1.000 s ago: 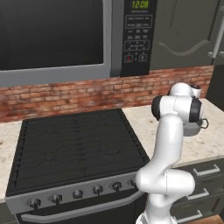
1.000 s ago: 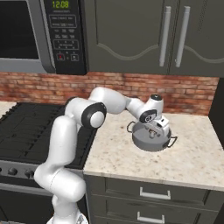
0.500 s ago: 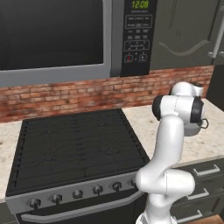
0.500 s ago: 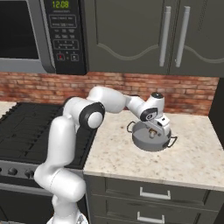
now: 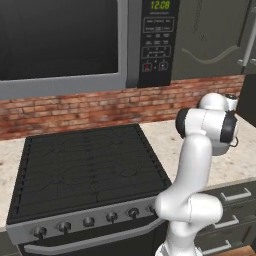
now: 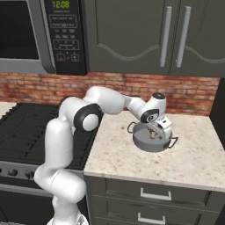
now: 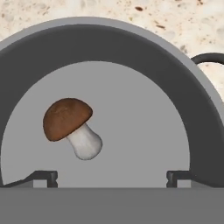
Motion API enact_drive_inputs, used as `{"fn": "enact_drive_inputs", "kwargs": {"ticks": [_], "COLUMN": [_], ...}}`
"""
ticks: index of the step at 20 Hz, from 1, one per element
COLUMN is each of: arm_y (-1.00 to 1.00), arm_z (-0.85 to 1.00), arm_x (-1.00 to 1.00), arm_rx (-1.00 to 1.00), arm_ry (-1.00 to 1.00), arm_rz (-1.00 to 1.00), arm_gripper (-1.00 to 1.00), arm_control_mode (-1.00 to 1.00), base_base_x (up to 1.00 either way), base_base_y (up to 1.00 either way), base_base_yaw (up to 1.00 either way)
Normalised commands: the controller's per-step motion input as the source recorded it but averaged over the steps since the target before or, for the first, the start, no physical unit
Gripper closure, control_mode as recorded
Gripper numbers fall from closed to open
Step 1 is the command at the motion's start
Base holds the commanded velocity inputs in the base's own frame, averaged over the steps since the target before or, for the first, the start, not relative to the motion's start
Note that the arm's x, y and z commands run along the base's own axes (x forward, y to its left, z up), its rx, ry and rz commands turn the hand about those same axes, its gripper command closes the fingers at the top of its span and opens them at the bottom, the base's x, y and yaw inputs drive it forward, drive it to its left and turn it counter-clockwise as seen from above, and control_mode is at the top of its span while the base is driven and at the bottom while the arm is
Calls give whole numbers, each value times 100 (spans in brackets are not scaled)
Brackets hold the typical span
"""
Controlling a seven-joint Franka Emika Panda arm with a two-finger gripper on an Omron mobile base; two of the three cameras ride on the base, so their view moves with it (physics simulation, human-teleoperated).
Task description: Turn on the sink faucet. Then move the mushroom from the counter to the sink. Turn off the sink. Move the vegetable from the sink to the pot next to the stove. Finally move the pot to the rear right burner.
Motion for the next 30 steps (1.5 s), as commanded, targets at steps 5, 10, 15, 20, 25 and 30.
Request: {"fn": "enact_drive_inputs", "kwargs": {"ticks": [5,10,15,20,25,30], "arm_y": [0,0,0,0,0,-2], "arm_z": [14,9,1,0,0,-7], "arm_x": [-35,-33,-29,-27,-7,0], "arm_rx": [0,0,0,0,0,0], "arm_ry": [0,1,1,1,1,4], "arm_rz": [-8,-8,-8,-8,-5,0], "arm_gripper": [-100,-100,-100,-100,-100,-100], "arm_control_mode": [-100,-100,-100,-100,-100,-100], "base_base_x": [0,0,0,0,0,0], "base_base_y": [0,0,0,0,0,0], "base_base_yaw": [0,0,0,0,0,0]}}
